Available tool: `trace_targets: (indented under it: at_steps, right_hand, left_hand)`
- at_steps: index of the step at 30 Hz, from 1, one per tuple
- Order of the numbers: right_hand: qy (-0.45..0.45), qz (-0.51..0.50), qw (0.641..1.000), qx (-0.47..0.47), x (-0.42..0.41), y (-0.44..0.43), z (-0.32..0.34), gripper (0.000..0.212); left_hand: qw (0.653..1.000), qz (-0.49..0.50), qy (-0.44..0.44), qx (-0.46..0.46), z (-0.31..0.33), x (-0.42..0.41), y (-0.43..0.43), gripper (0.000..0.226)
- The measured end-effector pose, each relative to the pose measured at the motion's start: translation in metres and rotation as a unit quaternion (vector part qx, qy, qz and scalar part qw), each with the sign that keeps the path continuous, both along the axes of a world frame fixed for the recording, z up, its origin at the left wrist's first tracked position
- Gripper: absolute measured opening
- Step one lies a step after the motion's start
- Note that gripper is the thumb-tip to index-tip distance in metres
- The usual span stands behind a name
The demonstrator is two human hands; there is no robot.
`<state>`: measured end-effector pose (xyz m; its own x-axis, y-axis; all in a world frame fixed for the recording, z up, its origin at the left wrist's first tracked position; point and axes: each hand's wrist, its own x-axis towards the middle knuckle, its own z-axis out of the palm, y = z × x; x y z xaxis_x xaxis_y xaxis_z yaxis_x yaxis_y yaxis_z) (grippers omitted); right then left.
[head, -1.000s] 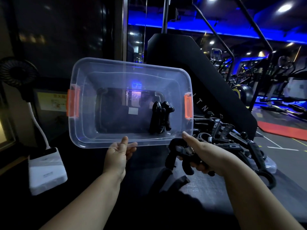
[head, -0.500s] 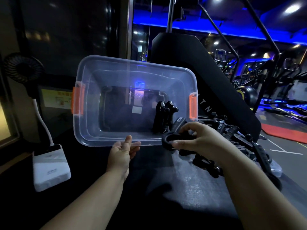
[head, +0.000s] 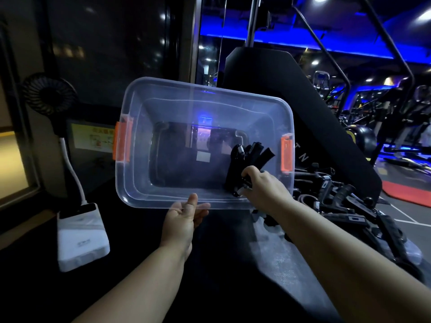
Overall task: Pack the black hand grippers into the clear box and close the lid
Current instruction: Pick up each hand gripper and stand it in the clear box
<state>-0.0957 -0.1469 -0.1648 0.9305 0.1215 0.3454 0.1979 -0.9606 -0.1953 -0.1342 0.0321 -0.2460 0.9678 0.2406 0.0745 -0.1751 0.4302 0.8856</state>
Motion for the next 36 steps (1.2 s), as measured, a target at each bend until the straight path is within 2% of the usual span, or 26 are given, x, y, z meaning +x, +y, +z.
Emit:
trace_targets:
  at_steps: [12,21,24,31,34,36]
  right_hand:
    - [0.070,0.015,0.995,-0.076,0.052,0.013,-0.004,0.037]
    - [0.073,0.008,0.972,-0.225,0.080,0.027,0.004,0.035]
    - [0.058,-0.002,0.964,-0.259,0.088,0.034,0.008,0.037]
    - [-0.022,-0.016,0.965,-0.262,0.096,0.040,0.007,0.033]
    - [-0.099,0.011,0.948,-0.302,0.101,0.040,0.004,0.031]
    - [-0.115,0.046,0.937,-0.327,0.105,0.038,0.002,0.033]
  left_hand:
    - [1.000,0.002,0.008,-0.002,0.001,-0.001,0.000,0.037]
    - [1.000,-0.004,0.016,-0.001,0.001,-0.001,0.000,0.035]
    - [1.000,-0.005,0.021,-0.003,0.001,0.000,0.000,0.037]
    - [0.999,-0.011,0.027,-0.014,0.005,-0.001,0.001,0.031]
    - [0.999,-0.009,0.028,-0.017,0.005,-0.001,0.001,0.030]
    - [0.999,-0.006,0.028,-0.020,0.004,-0.001,0.000,0.031]
